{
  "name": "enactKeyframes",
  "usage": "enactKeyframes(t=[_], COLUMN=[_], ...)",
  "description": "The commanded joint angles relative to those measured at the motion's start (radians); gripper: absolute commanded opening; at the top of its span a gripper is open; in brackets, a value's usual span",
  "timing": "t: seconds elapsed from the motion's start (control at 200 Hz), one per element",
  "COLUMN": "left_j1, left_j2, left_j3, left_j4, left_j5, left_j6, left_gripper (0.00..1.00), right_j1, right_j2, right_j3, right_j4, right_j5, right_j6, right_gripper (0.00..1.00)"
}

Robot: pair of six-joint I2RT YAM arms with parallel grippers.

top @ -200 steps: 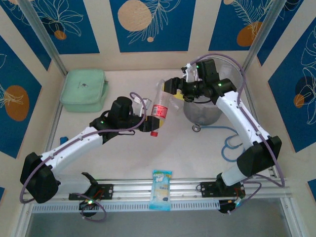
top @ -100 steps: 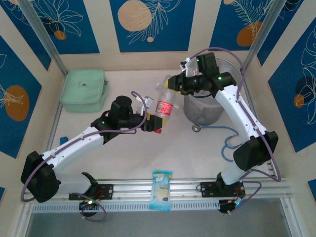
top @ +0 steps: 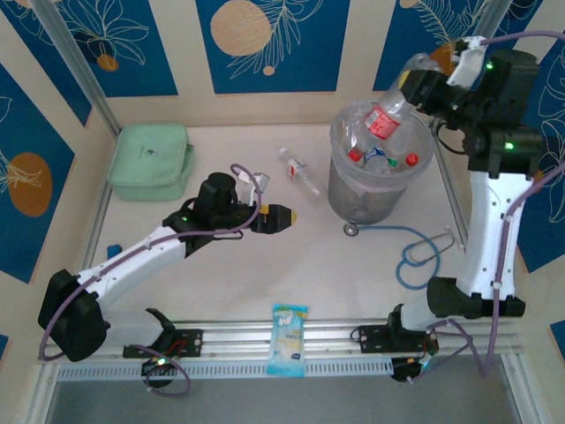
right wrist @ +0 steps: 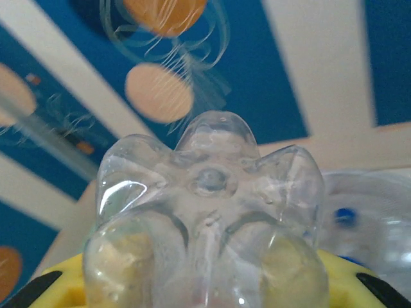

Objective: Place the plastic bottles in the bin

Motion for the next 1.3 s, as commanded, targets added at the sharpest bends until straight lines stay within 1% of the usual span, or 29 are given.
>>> enactKeyframes(t=[0.0, 0.1, 0.195, 0.32, 0.45, 0.58, 0.765, 1.001, 1.206, 1.296], left_j1=[0.012, 0.012, 0.018, 0.023, 0.024, 0.026, 0.029, 0.032, 0.033, 0.033], left_j2=[0.030, 0.046, 0.059, 0.068, 0.073, 0.075, 0.078, 0.087, 0.113, 0.134], left_j3=[-0.011, -0.011, -0.009, -0.012, -0.016, -0.023, -0.023, -0.022, -0.006, 0.023], left_j4=[0.004, 0.006, -0.008, -0.015, -0.013, -0.013, -0.019, -0.042, -0.063, -0.103], left_j5=[-0.016, -0.019, -0.029, -0.040, -0.039, -0.041, -0.033, -0.033, -0.019, -0.031], left_j6=[-0.035, -0.047, -0.060, -0.076, -0.085, -0.089, -0.088, -0.081, -0.073, -0.060], left_gripper=[0.99, 0.98, 0.98, 0.98, 0.97, 0.97, 0.97, 0.97, 0.97, 0.97], right_j1=[-0.038, -0.033, 0.013, 0.083, 0.132, 0.180, 0.189, 0.201, 0.216, 0.221], right_j2=[0.012, 0.032, 0.056, 0.085, 0.141, 0.193, 0.317, 0.478, 0.575, 0.593], right_j3=[-0.018, -0.047, -0.092, -0.152, -0.166, -0.205, -0.200, -0.151, -0.184, -0.192], right_j4=[-0.016, 0.007, 0.030, 0.066, 0.049, 0.034, -0.051, -0.176, -0.229, -0.249], right_j5=[0.123, 0.158, 0.213, 0.251, 0.258, 0.296, 0.309, 0.292, 0.272, 0.244], right_j6=[-0.072, -0.106, -0.168, -0.225, -0.231, -0.238, -0.193, -0.126, -0.082, -0.062], right_gripper=[0.04, 0.03, 0.03, 0.02, 0.02, 0.02, 0.02, 0.03, 0.07, 0.11])
